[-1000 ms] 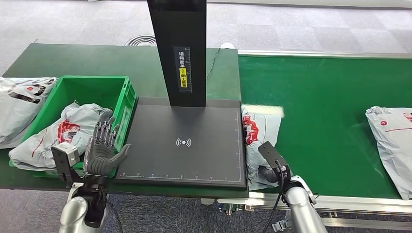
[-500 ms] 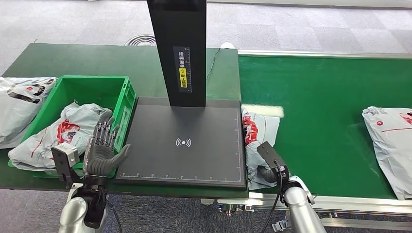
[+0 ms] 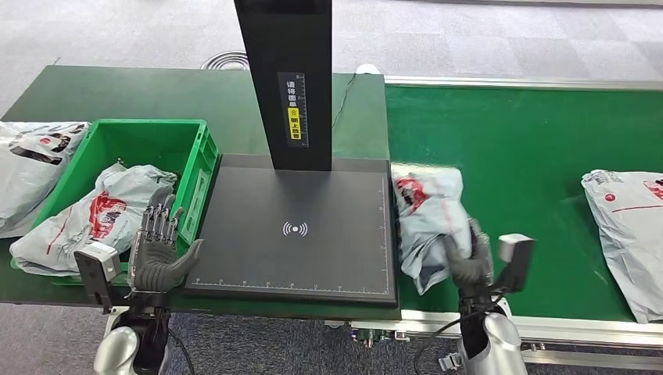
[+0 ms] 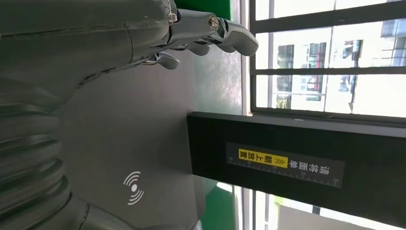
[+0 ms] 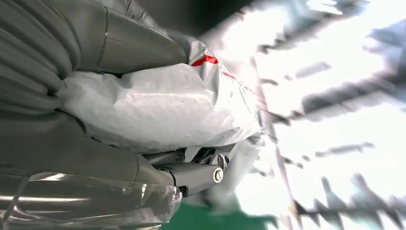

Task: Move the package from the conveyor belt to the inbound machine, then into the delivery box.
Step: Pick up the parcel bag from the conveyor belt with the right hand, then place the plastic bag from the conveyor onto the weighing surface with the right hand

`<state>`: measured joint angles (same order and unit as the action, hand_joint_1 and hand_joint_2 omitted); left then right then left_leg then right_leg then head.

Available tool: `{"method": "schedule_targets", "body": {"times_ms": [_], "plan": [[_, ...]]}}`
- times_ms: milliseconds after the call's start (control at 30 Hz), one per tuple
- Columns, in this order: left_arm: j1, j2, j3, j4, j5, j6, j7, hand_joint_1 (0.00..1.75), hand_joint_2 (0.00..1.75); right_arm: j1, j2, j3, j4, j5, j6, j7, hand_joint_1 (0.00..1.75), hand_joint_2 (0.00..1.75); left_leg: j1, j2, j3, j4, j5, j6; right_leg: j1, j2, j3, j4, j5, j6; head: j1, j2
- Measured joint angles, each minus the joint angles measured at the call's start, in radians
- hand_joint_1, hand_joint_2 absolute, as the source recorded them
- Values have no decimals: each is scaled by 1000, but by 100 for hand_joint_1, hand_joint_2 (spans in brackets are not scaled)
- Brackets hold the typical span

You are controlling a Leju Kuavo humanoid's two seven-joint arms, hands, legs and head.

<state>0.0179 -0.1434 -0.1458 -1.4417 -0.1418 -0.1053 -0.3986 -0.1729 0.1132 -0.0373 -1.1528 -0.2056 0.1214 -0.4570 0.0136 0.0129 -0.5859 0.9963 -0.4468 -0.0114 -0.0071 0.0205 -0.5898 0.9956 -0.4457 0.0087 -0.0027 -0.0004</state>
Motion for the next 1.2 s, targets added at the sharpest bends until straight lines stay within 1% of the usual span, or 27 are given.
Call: {"method": "schedule_targets", "body": {"times_ms": [33, 67, 167, 333, 433, 533, 633, 700, 733, 833, 900, 1067, 1133, 1200], "plan": [[4, 0, 0, -2, 0, 4, -5, 0, 175, 0, 16, -16, -54, -73, -52, -31, 175, 175, 0, -1, 0, 0, 0, 0, 0, -1, 0, 0, -1, 0, 0, 0], [9, 0, 0, -5, 0, 7, -8, 0, 175, 0, 28, -23, -104, -112, -104, -47, 175, 175, 0, -2, 0, 0, 0, 0, 0, -2, 0, 0, -1, -1, 0, 0], [17, 0, 1, -14, 0, 12, -13, 0, 175, 3, 41, -26, -223, -127, -209, -92, 175, 175, -1, -3, 0, 0, 0, 0, 1, -3, 0, 0, -2, -1, 0, 0], [18, 0, 2, -24, 0, 13, -14, 0, 175, 15, 54, -26, -323, -112, -281, -156, 175, 175, -2, -3, 0, 0, 0, 0, 1, -4, 1, 0, -2, 0, 0, 0], [18, 0, 2, -26, 0, 13, -14, 0, 175, 23, 66, -27, -365, -109, -347, -193, 175, 175, -2, -3, 0, 0, 0, 0, 1, -4, 1, 0, -2, 0, 0, 0], [17, 0, 2, -26, 0, 14, -13, 0, 175, 28, 75, -25, -405, -106, -386, -211, 175, 175, -2, -3, 0, 0, 0, 0, 1, -4, 1, 0, -2, 0, 0, 0], [15, 0, 2, -26, 0, 14, -13, 0, 175, 24, 72, -4, -422, -60, -350, -193, 175, 175, -2, -3, 0, 0, 0, 0, 1, -4, 1, 0, -2, 0, 0, 0], [12, 0, 2, -26, 0, 12, -14, 0, 175, 13, 60, 27, -415, 20, -288, -153, 175, 175, -2, -3, 0, 0, 0, 0, 1, -4, 1, 0, -2, 0, 0, 0], [10, 0, 2, -26, 1, 9, -15, 0, 175, 1, 50, 51, -402, 78, -243, -118, 175, 175, -2, -3, 0, -1, 0, 0, 1, -3, 1, 0, -2, -1, 0, 0], [-5, 0, 2, -26, 6, 1, -17, 0, 175, -57, 16, 145, -314, 265, -88, 25, 175, 175, -1, -3, 1, -1, 1, 0, 1, -4, 1, 0, -1, -1, 0, 0], [-17, 0, 2, -26, 12, -4, -18, 0, 175, -85, 0, 211, -242, 346, -28, 78, 175, 175, -1, -6, 0, -1, 2, 1, 1, -7, 2, 0, -1, -1, 0, 0], [-27, 0, 2, -22, 32, -6, -23, 0, 175, -135, -18, 347, -78, 473, 67, 178, 175, 175, -1, -11, -2, -1, 4, 1, 2, -12, 1, 1, -2, -1, 0, 0], [-28, 0, 2, -18, 36, -6, -26, 0, 175, -147, -20, 390, -27, 488, 70, 183, 175, 175, -1, -11, -2, -1, 3, 1, 2, -12, 1, 1, -2, 0, 0, 0], [-29, 0, 2, -16, 36, -6, -28, 0, 175, -160, -23, 413, 8, 490, 69, 183, 175, 175, -1, -12, -2, -1, 3, 2, 1, -13, 1, 0, -3, 0, 0, 0]]}}
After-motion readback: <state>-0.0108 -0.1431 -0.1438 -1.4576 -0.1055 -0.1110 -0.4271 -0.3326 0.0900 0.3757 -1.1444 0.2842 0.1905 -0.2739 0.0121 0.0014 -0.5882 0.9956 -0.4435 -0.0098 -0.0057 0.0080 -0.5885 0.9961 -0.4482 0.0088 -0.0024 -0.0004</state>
